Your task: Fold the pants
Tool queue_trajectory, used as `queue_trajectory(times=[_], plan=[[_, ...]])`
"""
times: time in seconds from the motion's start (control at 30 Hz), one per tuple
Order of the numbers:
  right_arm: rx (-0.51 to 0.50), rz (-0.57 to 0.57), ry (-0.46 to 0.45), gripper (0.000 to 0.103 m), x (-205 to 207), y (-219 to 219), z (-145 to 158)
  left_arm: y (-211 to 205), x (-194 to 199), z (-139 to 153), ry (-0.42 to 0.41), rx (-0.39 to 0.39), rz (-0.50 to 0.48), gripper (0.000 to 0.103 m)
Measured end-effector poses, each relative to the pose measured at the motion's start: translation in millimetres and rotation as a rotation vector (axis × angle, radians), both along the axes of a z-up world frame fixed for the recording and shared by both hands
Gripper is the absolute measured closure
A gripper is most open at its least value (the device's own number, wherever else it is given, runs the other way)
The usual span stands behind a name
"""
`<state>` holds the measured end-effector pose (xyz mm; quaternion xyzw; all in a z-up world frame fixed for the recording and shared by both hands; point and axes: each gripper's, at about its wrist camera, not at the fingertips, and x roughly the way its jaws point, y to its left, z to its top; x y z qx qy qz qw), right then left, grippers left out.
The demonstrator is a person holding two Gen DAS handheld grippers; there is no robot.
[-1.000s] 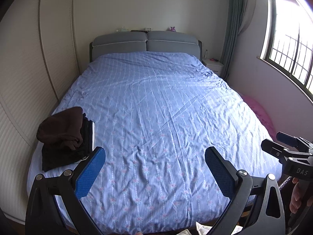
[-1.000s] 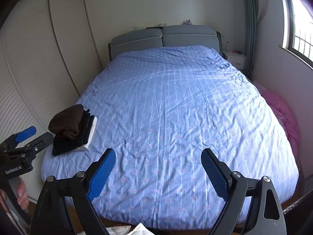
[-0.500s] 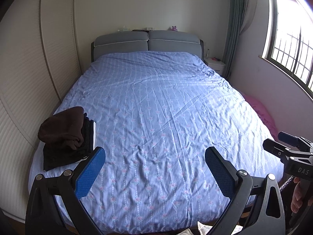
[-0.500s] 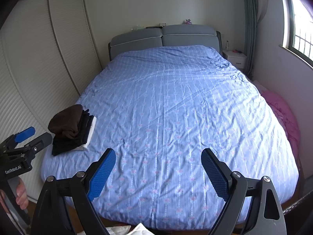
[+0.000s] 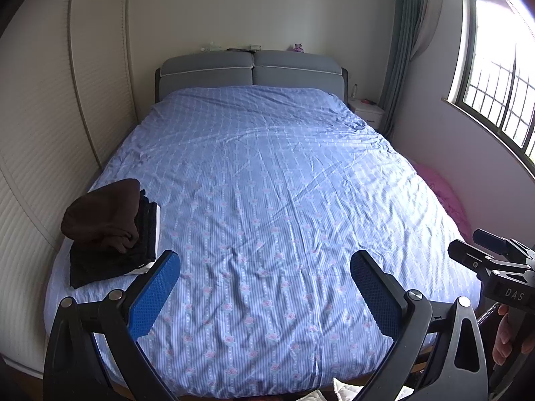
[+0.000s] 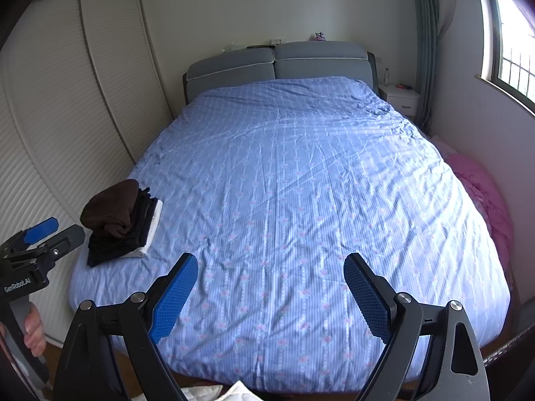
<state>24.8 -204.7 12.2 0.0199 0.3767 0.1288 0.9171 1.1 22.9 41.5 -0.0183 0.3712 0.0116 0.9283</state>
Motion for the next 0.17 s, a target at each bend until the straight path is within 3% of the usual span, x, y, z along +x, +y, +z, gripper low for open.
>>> queue_trajectory(times=[0.17], plan=[[0.000, 0.000, 0.001, 0.013, 0.3, -0.5, -0.3, 1.1, -0.6, 0.0, -0.003, 0.005, 0.007, 0.000]])
